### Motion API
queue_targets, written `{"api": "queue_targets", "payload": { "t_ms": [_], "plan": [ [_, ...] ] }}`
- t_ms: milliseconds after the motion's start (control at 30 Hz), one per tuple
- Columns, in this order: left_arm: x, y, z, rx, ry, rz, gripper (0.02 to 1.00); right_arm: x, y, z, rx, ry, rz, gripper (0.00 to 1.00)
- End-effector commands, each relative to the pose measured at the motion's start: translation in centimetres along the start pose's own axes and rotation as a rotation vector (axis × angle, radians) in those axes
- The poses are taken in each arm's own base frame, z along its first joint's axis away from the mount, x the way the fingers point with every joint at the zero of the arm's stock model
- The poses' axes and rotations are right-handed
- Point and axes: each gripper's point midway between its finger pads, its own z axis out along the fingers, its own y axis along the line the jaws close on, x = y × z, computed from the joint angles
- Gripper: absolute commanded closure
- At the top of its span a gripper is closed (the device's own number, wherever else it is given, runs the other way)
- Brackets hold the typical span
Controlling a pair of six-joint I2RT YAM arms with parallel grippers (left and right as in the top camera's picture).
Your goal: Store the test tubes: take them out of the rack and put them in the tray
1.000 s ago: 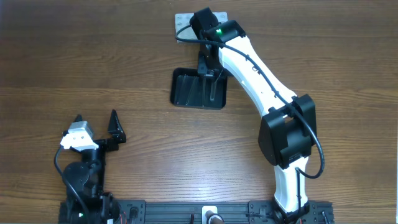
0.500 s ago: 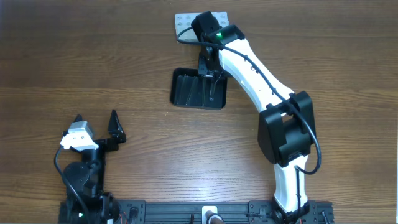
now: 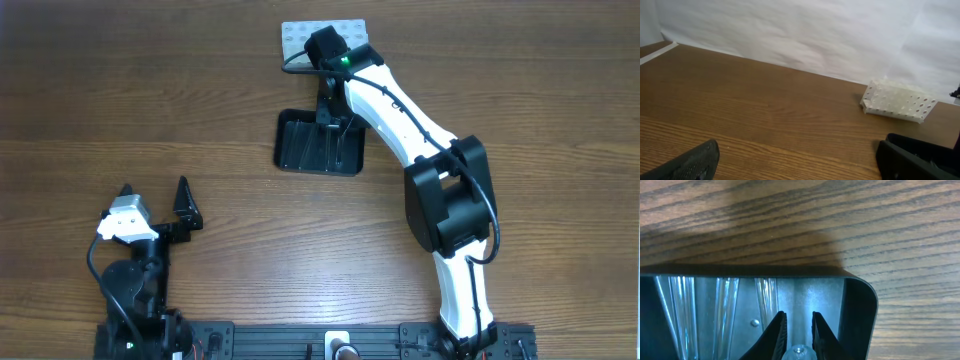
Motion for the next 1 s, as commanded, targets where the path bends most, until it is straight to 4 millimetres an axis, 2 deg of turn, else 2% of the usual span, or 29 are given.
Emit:
{"api": "queue_targets", "payload": {
  "t_ms": [33, 767, 1000],
  "plan": [
    [0.1, -0.1, 0.0, 0.007, 0.0, 0.014, 0.02, 0.4, -0.6, 1.9, 0.025, 0.032, 0.012, 0.871],
    [0.1, -0.1, 0.0, 0.007, 0.0, 0.014, 0.02, 0.1, -1.2, 5.2, 0.073, 0.036, 0.014, 0.82],
    [0.1, -0.1, 0.0, 0.007, 0.0, 0.014, 0.023, -0.2, -1.0, 5.0, 0.063, 0.023, 0.015, 0.667]
  ]
}}
